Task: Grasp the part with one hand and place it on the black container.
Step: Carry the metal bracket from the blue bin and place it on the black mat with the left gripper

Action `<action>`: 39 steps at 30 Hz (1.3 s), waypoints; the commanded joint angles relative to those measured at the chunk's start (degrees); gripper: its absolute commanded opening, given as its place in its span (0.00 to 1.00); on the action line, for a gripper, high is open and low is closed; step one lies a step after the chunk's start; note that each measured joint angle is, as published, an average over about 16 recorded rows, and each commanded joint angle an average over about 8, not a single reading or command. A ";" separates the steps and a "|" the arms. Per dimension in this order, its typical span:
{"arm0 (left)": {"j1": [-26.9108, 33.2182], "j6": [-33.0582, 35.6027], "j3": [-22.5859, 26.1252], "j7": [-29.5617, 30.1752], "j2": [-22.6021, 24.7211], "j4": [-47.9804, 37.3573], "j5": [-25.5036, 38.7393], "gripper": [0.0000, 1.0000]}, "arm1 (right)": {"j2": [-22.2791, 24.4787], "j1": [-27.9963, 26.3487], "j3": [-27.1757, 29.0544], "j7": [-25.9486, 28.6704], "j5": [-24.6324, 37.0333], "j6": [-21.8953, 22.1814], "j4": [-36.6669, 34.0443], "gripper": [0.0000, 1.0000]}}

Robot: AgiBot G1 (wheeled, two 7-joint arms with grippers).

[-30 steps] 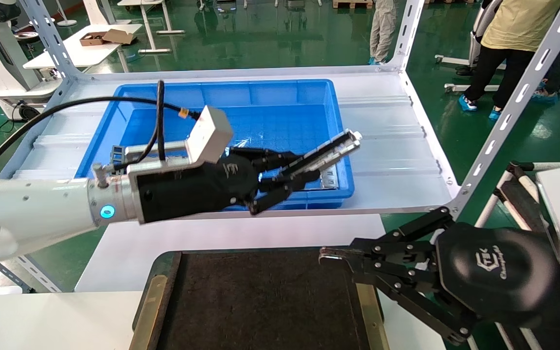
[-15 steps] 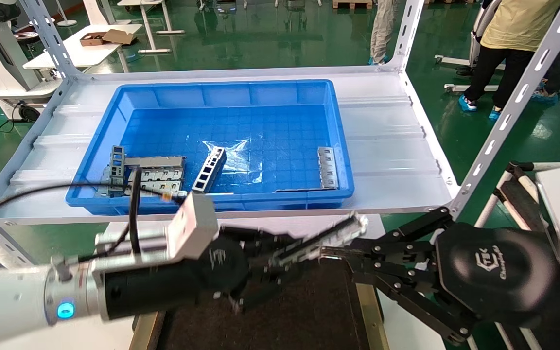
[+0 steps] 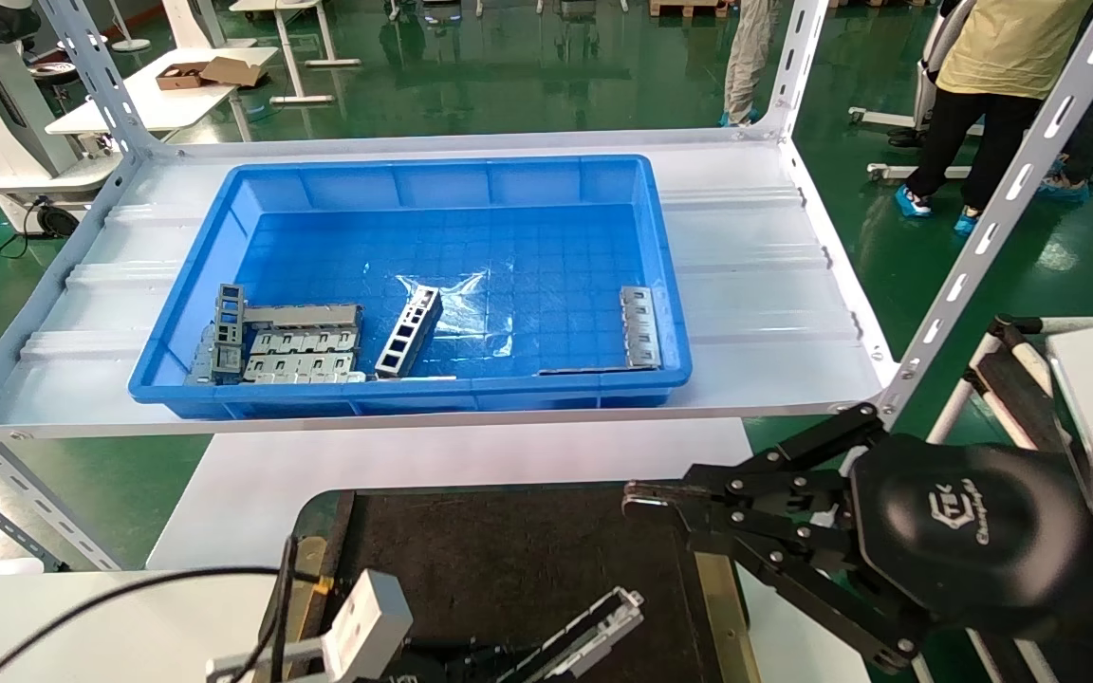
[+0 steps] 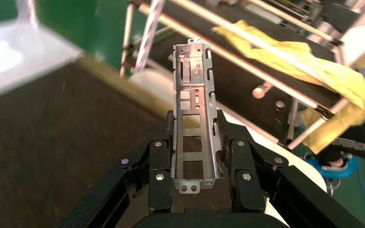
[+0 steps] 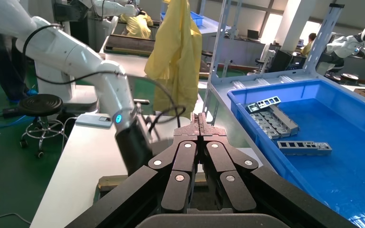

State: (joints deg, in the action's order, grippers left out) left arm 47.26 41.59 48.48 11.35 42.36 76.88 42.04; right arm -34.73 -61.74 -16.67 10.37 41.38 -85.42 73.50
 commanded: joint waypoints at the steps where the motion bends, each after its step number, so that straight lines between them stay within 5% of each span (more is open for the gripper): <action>1: -2.33 -2.09 0.56 0.55 0.40 -0.03 -0.28 0.00 | 0.00 0.00 -0.01 0.00 0.00 0.00 0.00 0.00; 10: -6.85 -21.27 3.17 6.49 7.92 -1.63 -0.04 0.00 | 0.02 -0.01 -0.04 -0.02 -0.03 0.02 0.00 0.00; 19: -4.64 -37.19 6.27 9.78 17.59 -7.25 0.52 0.00 | 0.03 -0.02 -0.07 -0.03 -0.05 0.03 0.00 0.00; 30: -0.07 -45.99 8.90 11.57 26.60 -17.42 -1.48 0.00 | 0.04 -0.02 -0.11 -0.05 -0.07 0.05 0.00 0.00; 39: 1.21 -49.33 10.85 12.55 28.80 -20.44 -3.90 0.00 | 0.06 -0.03 -0.14 -0.07 -0.09 0.06 0.00 0.00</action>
State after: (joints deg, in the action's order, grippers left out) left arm 48.41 -7.61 59.24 23.85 71.02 56.61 38.22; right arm -34.67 -61.77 -16.80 10.30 41.29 -85.36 73.50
